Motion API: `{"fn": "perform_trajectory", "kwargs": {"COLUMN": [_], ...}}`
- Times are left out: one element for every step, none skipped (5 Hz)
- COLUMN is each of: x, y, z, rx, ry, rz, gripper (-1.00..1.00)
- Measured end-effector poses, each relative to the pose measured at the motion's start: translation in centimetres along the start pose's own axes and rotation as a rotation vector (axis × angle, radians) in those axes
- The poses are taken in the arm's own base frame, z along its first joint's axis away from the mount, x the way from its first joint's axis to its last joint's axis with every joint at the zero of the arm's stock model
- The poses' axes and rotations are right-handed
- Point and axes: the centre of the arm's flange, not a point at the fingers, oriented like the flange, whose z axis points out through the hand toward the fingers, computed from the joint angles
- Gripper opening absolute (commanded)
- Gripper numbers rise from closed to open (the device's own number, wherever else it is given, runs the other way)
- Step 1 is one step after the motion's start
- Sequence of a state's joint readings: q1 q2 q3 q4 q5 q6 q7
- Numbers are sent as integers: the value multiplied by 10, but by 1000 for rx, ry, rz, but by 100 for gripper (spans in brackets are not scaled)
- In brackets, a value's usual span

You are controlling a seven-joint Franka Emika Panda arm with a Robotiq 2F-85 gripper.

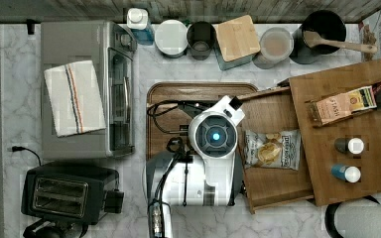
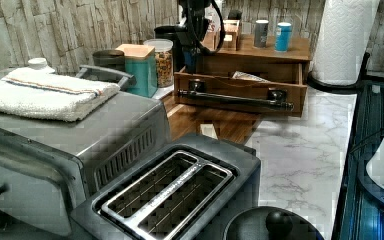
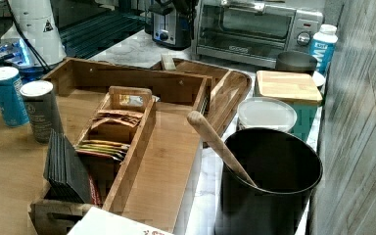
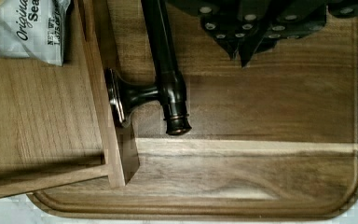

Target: Close the drawer.

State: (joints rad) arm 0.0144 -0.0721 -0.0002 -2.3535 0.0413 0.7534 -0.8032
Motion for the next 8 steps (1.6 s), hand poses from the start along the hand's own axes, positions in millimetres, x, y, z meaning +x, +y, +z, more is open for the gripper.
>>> {"fn": "perform_trajectory", "kwargs": {"x": [-13,-26,-41,-53,-60,-66,-67,-74], "y": [-7,-25,-42,-48,-47,-38,-26,-15], "z": [14,27,41,58,73,87,105,116], "rx": [-62,-75,-78,-159,-201,-194,-166,-160], "ry": [-13,-4,-21,-36,7,-7,-52,-82], "rz": [-76,-122,-161,-218,-250,-255,-201,-173], "gripper": [-100,-100,-100,-100,-100,-100,-100,-100]}}
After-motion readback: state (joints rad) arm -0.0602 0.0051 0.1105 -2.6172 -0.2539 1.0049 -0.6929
